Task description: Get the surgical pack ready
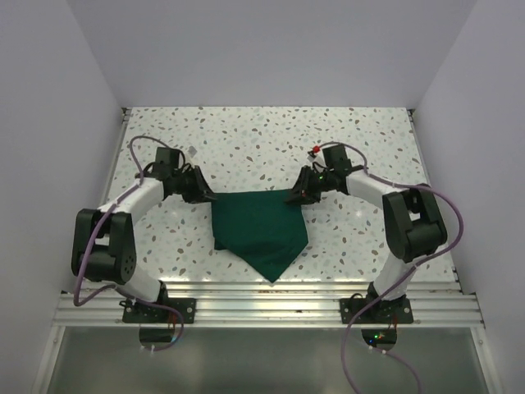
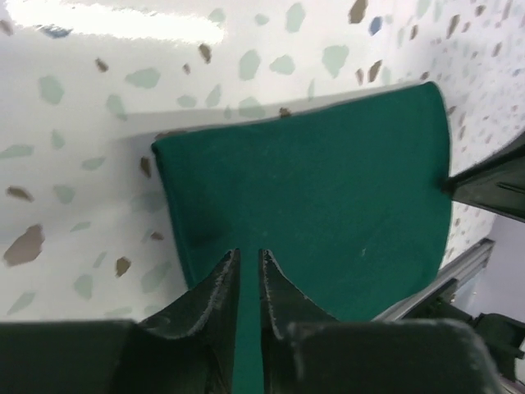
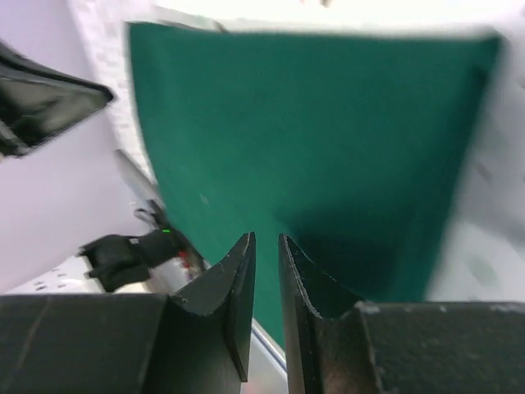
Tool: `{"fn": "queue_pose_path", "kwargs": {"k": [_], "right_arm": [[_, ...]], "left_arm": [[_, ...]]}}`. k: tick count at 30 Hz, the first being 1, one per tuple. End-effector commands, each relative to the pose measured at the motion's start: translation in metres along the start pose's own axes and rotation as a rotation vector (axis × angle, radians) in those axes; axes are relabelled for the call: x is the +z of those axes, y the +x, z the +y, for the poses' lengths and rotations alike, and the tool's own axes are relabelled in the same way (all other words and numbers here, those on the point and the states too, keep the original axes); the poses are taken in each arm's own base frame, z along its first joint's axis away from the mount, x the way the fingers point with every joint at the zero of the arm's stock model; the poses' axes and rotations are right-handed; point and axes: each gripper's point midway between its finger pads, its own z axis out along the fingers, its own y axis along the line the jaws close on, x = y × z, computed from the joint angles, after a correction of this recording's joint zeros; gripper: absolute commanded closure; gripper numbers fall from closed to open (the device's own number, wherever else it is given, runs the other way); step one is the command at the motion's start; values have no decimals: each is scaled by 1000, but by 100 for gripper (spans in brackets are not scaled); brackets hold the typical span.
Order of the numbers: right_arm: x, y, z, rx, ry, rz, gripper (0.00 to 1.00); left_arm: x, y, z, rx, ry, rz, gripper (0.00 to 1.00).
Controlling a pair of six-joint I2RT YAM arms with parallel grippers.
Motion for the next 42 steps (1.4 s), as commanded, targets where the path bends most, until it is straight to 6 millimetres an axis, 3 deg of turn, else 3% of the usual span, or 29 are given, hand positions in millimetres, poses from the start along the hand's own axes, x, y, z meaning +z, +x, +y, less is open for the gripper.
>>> {"fn": "queue_pose_path", "kwargs": {"k": [1, 3, 4, 5, 7, 8, 9, 11, 12, 13, 16, 23, 31, 34, 37, 38, 40, 41, 42], "right_arm": [[-51, 22, -7, -99, 177, -9, 78], [-78, 50, -16, -99, 258, 2, 79], [-83, 73, -32, -53, 303, 36, 78], [-98, 78, -31, -69, 330, -16, 78], [-106, 100, -50, -1, 388, -18, 78], [-111, 105, -50, 0, 388, -51, 78], [-108, 121, -65, 45, 406, -28, 78], [-98, 136, -68, 147, 356, -5, 78], [-90, 160, -82, 225, 345, 52, 77], [-78, 154, -74, 274, 266, 19, 77], [-69, 159, -81, 292, 272, 6, 77], [-42, 139, -79, 344, 176, -34, 77], [-12, 117, -67, 365, 60, 29, 77], [-5, 76, -51, 319, 19, 13, 77], [-1, 44, -54, 297, 37, 17, 76], [4, 21, -52, 293, 40, 15, 76], [7, -4, -51, 278, 42, -1, 74], [6, -32, -38, 237, 31, -40, 73], [11, -34, -55, 263, 73, -1, 73]], "left_arm": [[-28, -13, 0, 127, -96, -45, 80], [-38, -21, 5, 185, -175, -84, 67], [-41, -20, 8, 196, -201, -84, 62], [-44, -23, 11, 216, -237, -101, 58], [-47, -22, 10, 244, -278, -121, 55], [-46, -21, 9, 246, -287, -126, 53], [-43, -16, 5, 260, -289, -120, 52], [-37, -10, 1, 270, -293, -106, 51], [-35, -7, 0, 272, -297, -98, 50], [-35, -6, 1, 276, -313, -97, 49], [-35, -4, -5, 308, -347, -107, 48], [-37, 15, -23, 423, -321, -122, 45], [-53, 1, -31, 493, -350, -207, 36], [-55, 2, -39, 474, -321, -216, 35], [-52, 9, -48, 508, -287, -212, 33], [-52, 12, -48, 522, -291, -199, 32], [-52, 16, -58, 579, -292, -194, 31], [-51, 19, -60, 601, -296, -188, 31], [-51, 19, -62, 622, -308, -194, 30]]}}
